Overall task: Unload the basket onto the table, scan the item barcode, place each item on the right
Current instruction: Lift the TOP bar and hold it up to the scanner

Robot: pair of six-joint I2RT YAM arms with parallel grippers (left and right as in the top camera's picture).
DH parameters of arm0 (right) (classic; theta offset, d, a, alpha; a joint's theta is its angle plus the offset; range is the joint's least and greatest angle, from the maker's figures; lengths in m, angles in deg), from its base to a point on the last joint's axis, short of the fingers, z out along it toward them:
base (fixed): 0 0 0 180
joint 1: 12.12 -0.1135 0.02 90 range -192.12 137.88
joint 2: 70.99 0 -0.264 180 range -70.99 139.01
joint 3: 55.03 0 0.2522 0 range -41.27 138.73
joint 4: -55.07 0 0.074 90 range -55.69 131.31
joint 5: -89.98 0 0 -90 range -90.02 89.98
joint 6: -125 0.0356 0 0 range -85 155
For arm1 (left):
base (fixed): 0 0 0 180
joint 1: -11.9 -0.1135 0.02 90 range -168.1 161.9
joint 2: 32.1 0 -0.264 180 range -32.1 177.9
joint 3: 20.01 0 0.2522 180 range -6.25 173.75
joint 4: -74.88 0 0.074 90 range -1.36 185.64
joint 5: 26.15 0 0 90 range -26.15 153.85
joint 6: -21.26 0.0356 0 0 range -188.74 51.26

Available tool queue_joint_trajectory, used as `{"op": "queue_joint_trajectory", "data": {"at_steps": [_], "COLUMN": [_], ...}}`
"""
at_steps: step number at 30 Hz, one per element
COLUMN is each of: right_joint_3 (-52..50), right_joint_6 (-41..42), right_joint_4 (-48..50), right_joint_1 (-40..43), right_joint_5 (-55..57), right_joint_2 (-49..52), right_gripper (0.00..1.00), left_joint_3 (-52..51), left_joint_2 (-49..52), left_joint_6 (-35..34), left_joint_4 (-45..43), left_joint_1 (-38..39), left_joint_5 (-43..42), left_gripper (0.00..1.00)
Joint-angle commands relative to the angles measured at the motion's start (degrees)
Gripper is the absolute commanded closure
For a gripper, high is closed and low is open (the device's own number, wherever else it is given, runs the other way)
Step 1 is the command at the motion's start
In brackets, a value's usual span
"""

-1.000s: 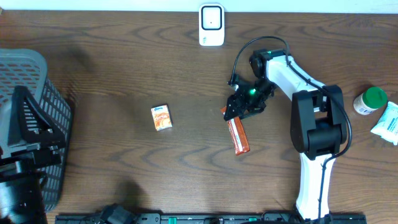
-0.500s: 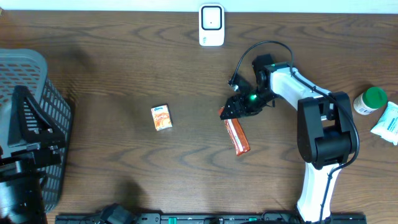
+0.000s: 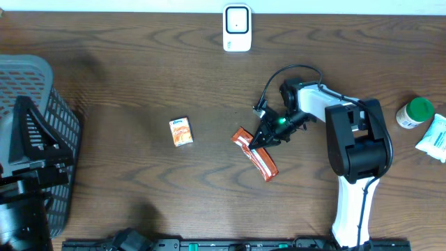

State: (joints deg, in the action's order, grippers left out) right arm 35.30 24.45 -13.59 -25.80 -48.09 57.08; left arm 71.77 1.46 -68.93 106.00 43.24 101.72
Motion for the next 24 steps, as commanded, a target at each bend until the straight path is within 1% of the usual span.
{"op": "queue_joint_trajectory", "data": {"at_steps": [1, 3, 4, 5, 9, 11, 14, 17, 23, 24], "right_joint_3": [-0.74, 0.61, 1.75, 2.29, 3.34, 3.34, 3.34, 3.34, 3.34, 3.34], "right_joint_6": [6.36, 10.80, 15.47, 18.32, 25.68, 27.41, 30.62, 37.35, 44.41, 46.64], "right_joint_4": [1.05, 1.18, 1.70, 1.95, 3.50, 4.72, 6.84, 9.29, 13.51, 13.29], "right_joint_1": [-0.35, 0.61, 1.81, 2.47, 3.96, 3.93, 3.82, 3.85, 3.28, 2.82], "right_joint_5": [22.27, 16.57, 11.91, 11.52, 18.60, 21.24, 21.42, 21.20, 18.18, 18.21], "right_joint_2": [7.10, 6.21, 5.01, 4.15, 0.02, -2.75, -8.20, -15.37, -28.00, -32.26], "right_gripper": [0.98, 0.98, 0.99, 0.99, 0.99, 0.99, 0.99, 0.99, 0.99, 0.99], "left_joint_3": [-0.57, -0.57, -0.57, -0.57, -0.57, -0.57, -0.57, -0.57, -0.57, -0.57], "left_joint_2": [-0.50, -0.50, -0.50, -0.50, -0.50, -0.50, -0.50, -0.50, -0.50, -0.50], "left_joint_6": [-0.13, -0.13, -0.13, -0.11, -0.11, -0.13, -0.11, -0.13, -0.11, -0.13], "left_joint_4": [-0.33, -0.33, -0.33, -0.33, -0.33, -0.31, -0.31, -0.31, -0.31, -0.31], "left_joint_1": [-0.02, -0.02, -0.02, -0.02, -0.02, -0.02, -0.02, -0.02, -0.02, -0.02], "left_joint_5": [0.11, 0.11, 0.11, 0.11, 0.11, 0.11, 0.11, 0.11, 0.11, 0.11], "left_gripper": [0.19, 0.19, 0.19, 0.19, 0.19, 0.19, 0.19, 0.19, 0.19, 0.19]}}
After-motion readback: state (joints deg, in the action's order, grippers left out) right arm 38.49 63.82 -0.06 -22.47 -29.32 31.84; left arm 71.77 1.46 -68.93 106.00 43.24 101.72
